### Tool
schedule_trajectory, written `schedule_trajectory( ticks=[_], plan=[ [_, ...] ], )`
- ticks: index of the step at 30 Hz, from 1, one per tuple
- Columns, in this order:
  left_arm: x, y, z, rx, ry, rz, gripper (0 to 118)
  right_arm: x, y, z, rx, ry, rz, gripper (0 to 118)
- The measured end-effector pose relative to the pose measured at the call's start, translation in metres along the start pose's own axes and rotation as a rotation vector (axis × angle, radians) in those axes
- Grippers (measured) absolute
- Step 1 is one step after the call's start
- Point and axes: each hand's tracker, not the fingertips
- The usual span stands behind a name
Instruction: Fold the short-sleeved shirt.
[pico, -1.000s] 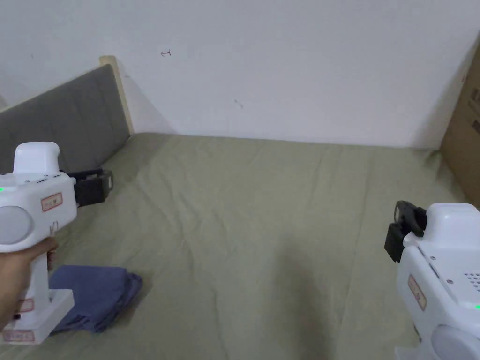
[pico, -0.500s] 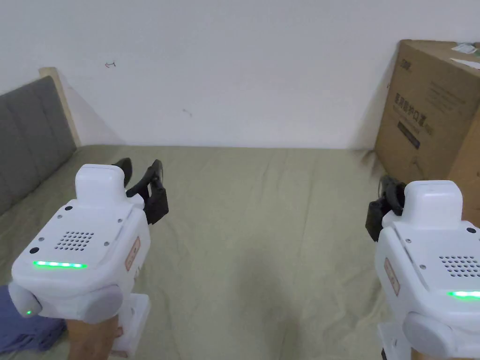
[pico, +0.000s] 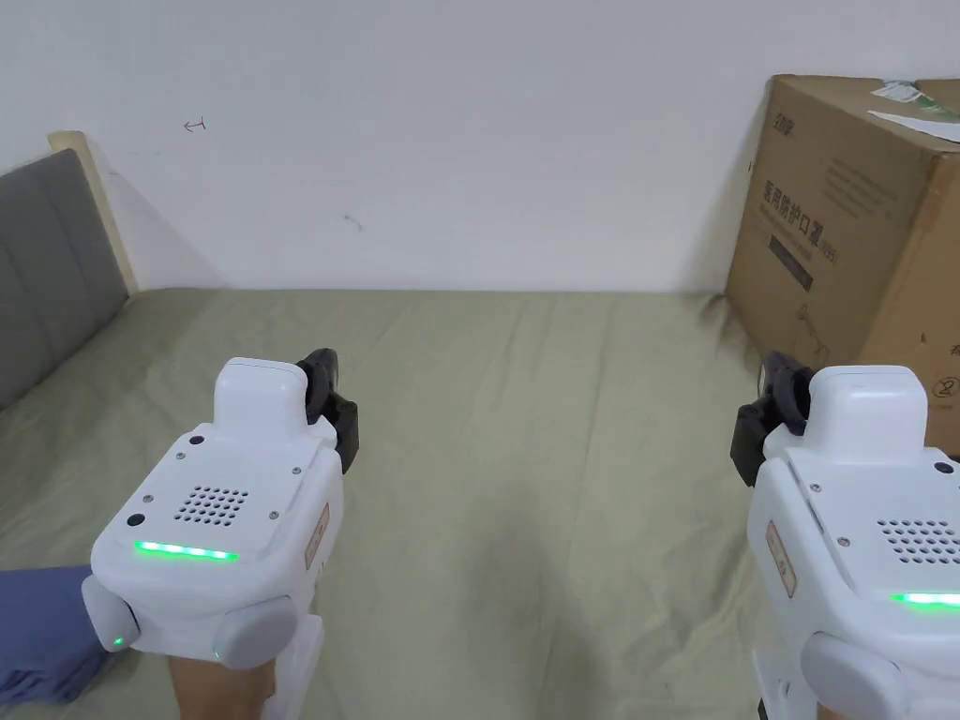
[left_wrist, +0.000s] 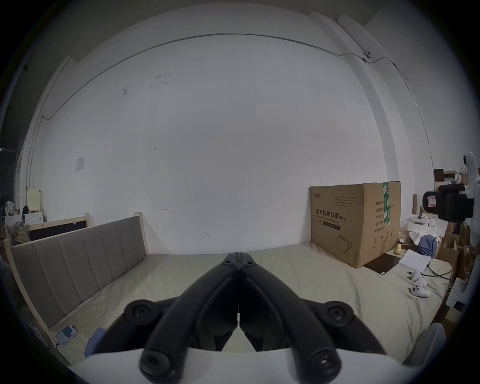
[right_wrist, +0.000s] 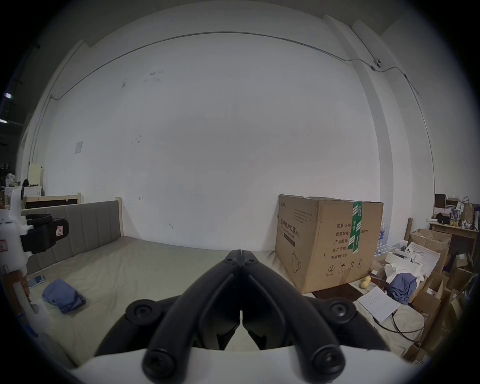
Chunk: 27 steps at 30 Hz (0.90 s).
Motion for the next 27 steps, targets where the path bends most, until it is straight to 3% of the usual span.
schedule_trajectory(
  ticks=[27],
  plan=[
    [-0.01,-0.001,-0.001,-0.013,0.02,0.008,0,-0.006,0.0,-0.003,-0.004,0.017,0.005,0]
  ],
)
